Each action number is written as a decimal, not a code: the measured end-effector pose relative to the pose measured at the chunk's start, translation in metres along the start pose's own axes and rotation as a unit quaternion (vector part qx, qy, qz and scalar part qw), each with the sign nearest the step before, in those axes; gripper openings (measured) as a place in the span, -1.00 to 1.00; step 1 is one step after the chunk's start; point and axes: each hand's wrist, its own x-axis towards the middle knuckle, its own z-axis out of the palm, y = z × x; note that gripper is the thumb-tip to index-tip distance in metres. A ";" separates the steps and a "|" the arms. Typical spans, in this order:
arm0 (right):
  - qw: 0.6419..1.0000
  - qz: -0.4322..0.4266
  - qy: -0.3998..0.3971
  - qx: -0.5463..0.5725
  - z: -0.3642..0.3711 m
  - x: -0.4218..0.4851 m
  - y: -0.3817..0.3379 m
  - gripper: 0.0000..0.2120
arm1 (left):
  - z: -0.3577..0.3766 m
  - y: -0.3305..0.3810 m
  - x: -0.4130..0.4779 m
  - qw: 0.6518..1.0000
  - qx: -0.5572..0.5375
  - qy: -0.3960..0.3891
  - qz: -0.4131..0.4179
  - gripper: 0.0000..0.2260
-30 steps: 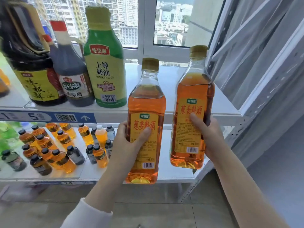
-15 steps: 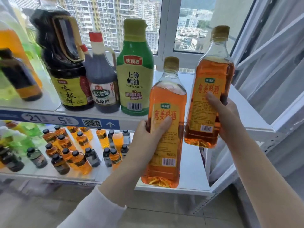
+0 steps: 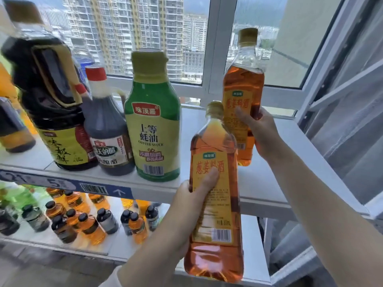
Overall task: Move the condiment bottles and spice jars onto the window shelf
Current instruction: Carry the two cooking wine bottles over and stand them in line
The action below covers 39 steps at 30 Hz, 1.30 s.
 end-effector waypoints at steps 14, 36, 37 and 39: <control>0.993 0.033 -0.089 0.072 0.026 0.077 0.043 0.03 | -0.012 -0.017 0.030 0.997 0.027 0.046 -0.049 -0.29; 0.988 0.044 -0.144 0.035 0.038 0.088 0.051 0.04 | -0.017 -0.017 0.029 0.998 0.028 0.056 -0.022 -0.38; 0.988 0.045 -0.146 0.032 0.038 0.087 0.051 0.02 | -0.017 -0.017 0.029 0.998 0.027 0.055 -0.021 -0.39; 0.988 0.043 -0.147 0.022 0.038 0.085 0.051 -0.10 | -0.016 -0.018 0.028 0.998 0.026 0.056 -0.019 -0.38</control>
